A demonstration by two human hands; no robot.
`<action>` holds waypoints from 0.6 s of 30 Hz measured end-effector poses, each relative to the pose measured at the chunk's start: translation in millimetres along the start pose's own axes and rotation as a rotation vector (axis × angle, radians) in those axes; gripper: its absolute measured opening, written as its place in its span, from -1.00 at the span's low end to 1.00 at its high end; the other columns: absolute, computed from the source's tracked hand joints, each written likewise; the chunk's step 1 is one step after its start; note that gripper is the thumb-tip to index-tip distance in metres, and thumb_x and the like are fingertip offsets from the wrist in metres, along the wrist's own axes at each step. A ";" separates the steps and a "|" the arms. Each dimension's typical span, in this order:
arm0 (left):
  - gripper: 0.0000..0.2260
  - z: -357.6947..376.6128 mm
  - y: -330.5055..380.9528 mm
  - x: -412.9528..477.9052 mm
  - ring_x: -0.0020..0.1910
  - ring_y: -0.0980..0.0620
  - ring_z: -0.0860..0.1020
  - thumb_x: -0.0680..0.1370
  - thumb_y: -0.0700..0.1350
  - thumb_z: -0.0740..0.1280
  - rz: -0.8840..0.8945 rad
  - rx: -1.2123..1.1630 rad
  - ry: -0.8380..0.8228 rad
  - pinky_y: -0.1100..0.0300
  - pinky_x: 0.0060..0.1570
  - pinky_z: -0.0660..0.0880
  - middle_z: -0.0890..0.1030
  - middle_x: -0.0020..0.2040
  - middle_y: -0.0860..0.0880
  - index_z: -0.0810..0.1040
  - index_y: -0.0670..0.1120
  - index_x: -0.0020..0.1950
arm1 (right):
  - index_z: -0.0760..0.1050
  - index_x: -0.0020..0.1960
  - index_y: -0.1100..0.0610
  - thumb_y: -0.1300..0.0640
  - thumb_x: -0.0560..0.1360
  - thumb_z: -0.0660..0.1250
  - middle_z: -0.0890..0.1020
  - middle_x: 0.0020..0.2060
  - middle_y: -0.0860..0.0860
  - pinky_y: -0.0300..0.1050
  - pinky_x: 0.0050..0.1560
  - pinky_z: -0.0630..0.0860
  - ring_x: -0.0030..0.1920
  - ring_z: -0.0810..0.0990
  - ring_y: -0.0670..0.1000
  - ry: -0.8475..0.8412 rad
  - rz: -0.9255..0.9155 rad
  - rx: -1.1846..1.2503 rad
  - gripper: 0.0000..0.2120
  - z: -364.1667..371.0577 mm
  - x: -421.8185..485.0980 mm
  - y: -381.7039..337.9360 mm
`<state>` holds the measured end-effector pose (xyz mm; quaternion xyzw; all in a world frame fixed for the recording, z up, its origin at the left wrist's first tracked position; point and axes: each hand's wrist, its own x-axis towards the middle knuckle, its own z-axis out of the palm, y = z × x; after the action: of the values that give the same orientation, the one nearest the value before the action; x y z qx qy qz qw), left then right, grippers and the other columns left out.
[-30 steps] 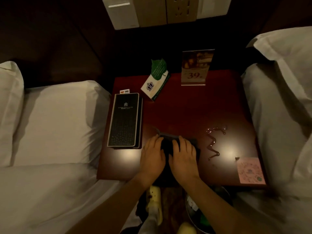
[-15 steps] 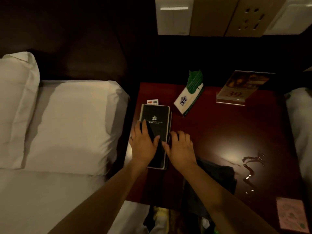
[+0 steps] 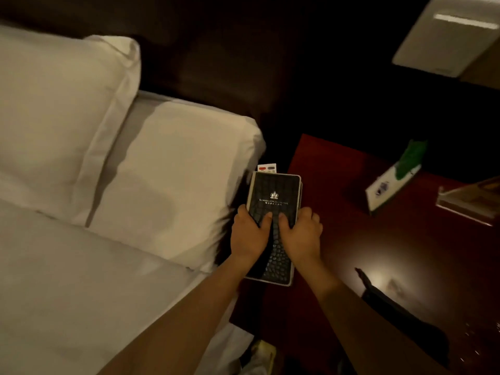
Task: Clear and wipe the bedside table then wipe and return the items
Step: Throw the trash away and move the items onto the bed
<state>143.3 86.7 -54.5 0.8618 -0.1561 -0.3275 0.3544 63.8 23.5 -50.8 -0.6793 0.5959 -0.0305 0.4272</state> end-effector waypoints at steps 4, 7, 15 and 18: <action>-0.59 -42.8 -23.4 10.1 0.09 -0.17 0.55 0.52 0.01 0.32 -0.062 -0.035 0.127 -0.10 0.07 0.53 0.55 0.14 -0.22 0.37 -0.22 0.23 | 0.37 0.13 0.28 0.00 0.52 0.24 0.45 0.16 0.25 0.05 0.17 0.36 0.21 0.36 0.22 -0.075 -0.092 -0.054 -0.64 38.5 -6.9 -37.2; -0.57 -78.4 -40.2 19.2 0.08 -0.18 0.55 0.51 0.03 0.32 -0.101 -0.039 0.212 -0.13 0.04 0.53 0.54 0.13 -0.24 0.36 -0.23 0.22 | 0.38 0.10 0.29 0.00 0.52 0.24 0.45 0.15 0.25 0.03 0.21 0.34 0.22 0.35 0.20 -0.176 -0.124 -0.012 -0.64 69.5 -11.4 -63.5; -0.55 -156.1 -80.0 50.7 0.16 -0.26 0.51 0.52 0.00 0.31 -0.211 -0.015 0.371 -0.14 0.14 0.48 0.52 0.18 -0.29 0.34 -0.28 0.26 | 0.36 0.19 0.24 -0.07 0.51 0.23 0.52 0.16 0.19 0.07 0.18 0.47 0.18 0.50 0.18 -0.535 -0.191 0.056 -0.58 134.6 -18.3 -128.6; -0.56 -168.6 -90.7 55.3 0.22 -0.27 0.46 0.53 -0.04 0.29 -0.228 0.103 0.366 -0.12 0.21 0.41 0.50 0.22 -0.30 0.33 -0.27 0.30 | 0.35 0.24 0.25 -0.05 0.54 0.18 0.48 0.21 0.22 0.08 0.25 0.39 0.23 0.43 0.23 -0.555 -0.351 -0.223 -0.57 145.6 -22.3 -132.6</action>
<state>301.2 208.3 -54.2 0.9359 -0.0070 -0.1952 0.2932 241.5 111.4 -50.8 -0.7965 0.3305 0.1477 0.4843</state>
